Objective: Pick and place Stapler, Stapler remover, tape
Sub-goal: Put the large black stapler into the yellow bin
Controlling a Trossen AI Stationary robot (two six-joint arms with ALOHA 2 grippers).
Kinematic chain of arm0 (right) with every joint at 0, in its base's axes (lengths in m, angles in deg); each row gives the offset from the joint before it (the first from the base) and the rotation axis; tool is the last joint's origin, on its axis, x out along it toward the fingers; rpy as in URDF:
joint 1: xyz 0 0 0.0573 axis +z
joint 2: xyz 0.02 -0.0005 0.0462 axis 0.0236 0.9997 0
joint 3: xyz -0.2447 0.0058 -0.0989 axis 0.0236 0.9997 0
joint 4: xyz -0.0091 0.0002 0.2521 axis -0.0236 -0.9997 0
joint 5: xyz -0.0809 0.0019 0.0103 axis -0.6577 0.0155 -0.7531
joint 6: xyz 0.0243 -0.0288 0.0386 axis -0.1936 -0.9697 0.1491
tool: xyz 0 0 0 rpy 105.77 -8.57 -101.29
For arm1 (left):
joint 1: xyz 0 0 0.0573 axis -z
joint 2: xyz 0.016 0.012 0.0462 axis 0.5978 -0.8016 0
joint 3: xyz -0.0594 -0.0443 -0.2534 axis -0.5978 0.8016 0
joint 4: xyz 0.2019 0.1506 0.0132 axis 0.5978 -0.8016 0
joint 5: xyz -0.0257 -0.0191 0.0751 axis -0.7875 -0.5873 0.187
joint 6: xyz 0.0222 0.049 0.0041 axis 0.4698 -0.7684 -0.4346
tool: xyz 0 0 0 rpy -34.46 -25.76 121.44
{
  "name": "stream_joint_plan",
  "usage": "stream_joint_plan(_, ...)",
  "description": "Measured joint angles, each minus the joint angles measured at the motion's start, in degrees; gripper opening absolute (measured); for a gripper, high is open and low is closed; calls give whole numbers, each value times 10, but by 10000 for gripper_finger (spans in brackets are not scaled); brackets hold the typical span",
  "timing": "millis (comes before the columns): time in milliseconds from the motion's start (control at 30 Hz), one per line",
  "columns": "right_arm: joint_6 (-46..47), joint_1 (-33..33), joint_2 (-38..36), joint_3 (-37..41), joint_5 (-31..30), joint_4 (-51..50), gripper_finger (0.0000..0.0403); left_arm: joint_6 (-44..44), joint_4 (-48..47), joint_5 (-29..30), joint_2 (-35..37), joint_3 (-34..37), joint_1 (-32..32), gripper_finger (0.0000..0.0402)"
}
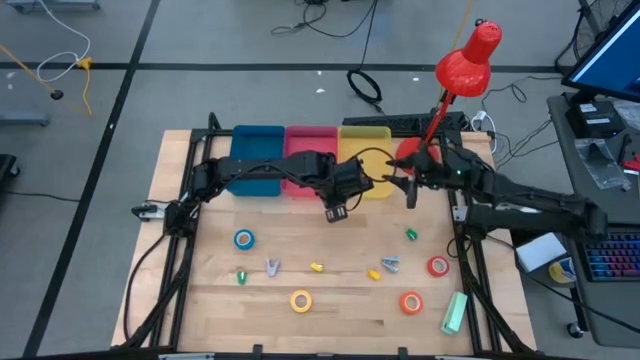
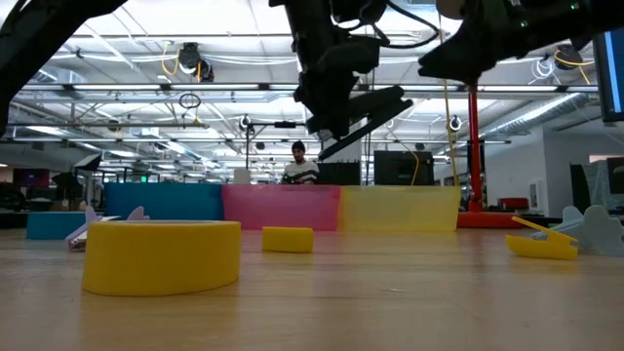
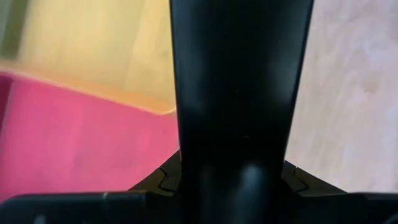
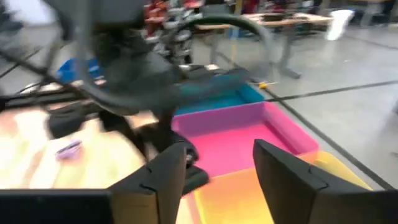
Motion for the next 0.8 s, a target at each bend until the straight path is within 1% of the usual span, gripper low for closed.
stream_joint_plan(100, -2, 1, 18, -24, 11, -33, 211, 0, -3, 3, 0, 0, 0, 127)
stream_joint_plan(167, 4, 1, 29, -26, 13, -42, 224, 0, 1, 4, 0, 0, 0, 127)
stream_joint_plan(233, 7, 1, 42, -26, 27, -50, 237, 0, 4, 6, 0, 0, 0, 127)
stream_joint_plan(300, 7, 1, 57, -26, 41, -50, 249, -9, 7, 6, 0, 0, 2, 127)
stream_joint_plan(467, 1, 2, 101, -26, 43, -19, 273, -28, 14, 7, 0, 0, 8, 127)
stream_joint_plan(567, 2, 7, 125, -26, 69, 24, 280, -31, 10, 7, 0, 0, 8, 127)
stream_joint_plan(667, 3, 17, 150, -26, 97, 47, 281, -32, 15, 7, 0, 0, 7, 127)
stream_joint_plan(800, 5, 25, 180, -26, 99, 51, 278, -32, 9, 7, -1, 1, 7, 127)
